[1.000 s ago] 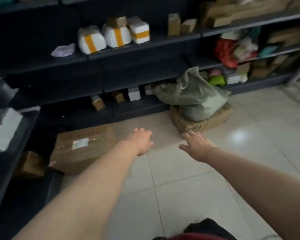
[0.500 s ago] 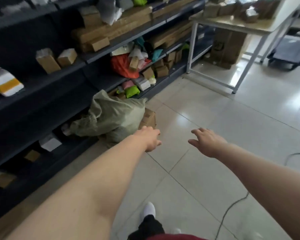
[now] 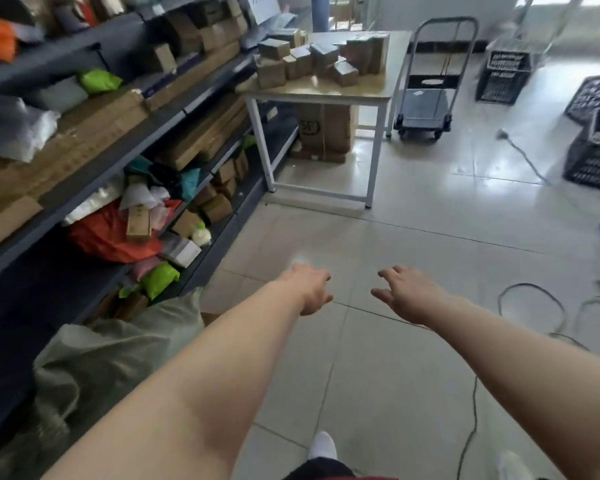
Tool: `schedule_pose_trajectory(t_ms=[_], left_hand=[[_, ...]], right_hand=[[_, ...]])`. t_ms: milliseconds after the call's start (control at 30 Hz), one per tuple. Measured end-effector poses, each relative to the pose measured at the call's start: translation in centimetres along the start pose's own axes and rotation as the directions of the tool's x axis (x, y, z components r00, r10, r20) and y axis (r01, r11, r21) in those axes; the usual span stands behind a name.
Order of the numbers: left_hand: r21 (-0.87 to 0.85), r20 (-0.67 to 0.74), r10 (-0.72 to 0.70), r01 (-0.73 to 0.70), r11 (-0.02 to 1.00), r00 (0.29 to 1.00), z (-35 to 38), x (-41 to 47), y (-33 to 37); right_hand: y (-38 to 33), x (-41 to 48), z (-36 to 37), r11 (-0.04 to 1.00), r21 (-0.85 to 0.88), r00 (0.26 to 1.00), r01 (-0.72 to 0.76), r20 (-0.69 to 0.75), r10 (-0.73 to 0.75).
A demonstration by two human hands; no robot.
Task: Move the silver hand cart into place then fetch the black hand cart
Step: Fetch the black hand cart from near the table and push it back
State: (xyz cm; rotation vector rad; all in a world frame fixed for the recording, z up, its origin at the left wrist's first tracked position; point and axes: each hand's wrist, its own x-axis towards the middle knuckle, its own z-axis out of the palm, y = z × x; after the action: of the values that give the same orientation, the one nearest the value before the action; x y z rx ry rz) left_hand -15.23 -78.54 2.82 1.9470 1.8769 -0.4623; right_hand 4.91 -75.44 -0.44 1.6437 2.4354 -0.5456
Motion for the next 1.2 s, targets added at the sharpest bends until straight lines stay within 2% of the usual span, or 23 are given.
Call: schedule_pose_trajectory(t_ms=[433,567,733,900,1033,1200], left_hand=[[0.023,0.055,0.104,-0.105,0.994,0.993,-10.3,20.2,2.9],[0.058,0.039,0.131,-0.133,0.989,0.991,-13.3,24.4,4.3],[0.030,0.038,0.069,-0.070,0.997,0.997,-15.9,28.8,3.4],[0.009,0.042,0.051,-0.052,0.999,0.998,-17.9,33.7,1.6],[0.021,0.060,0.113,-0.115,0.993,0.992,-19.6,38.4,0.8],[0.052,0.031,0.269,-0.271,0.961,0.963,-23.5,45.9,0.3]], right_hand=[[10.0,15.5,-6.0,0.979,0.105,0.985,-0.174,0.022,0.172],[12.5,19.6,-8.0,0.983,0.092,0.985,-0.161,0.085,0.153],[13.4,24.6,-10.7,0.988,0.108,0.992,-0.109,0.082,0.100],[14.2,29.3,-11.9,0.989,0.091,0.991,-0.120,0.065,0.114],[14.9,33.4,-12.8,0.982,0.104,0.986,-0.156,0.074,0.149],[16.1,39.3,-15.5,0.969,0.084,0.973,-0.232,0.039,0.229]])
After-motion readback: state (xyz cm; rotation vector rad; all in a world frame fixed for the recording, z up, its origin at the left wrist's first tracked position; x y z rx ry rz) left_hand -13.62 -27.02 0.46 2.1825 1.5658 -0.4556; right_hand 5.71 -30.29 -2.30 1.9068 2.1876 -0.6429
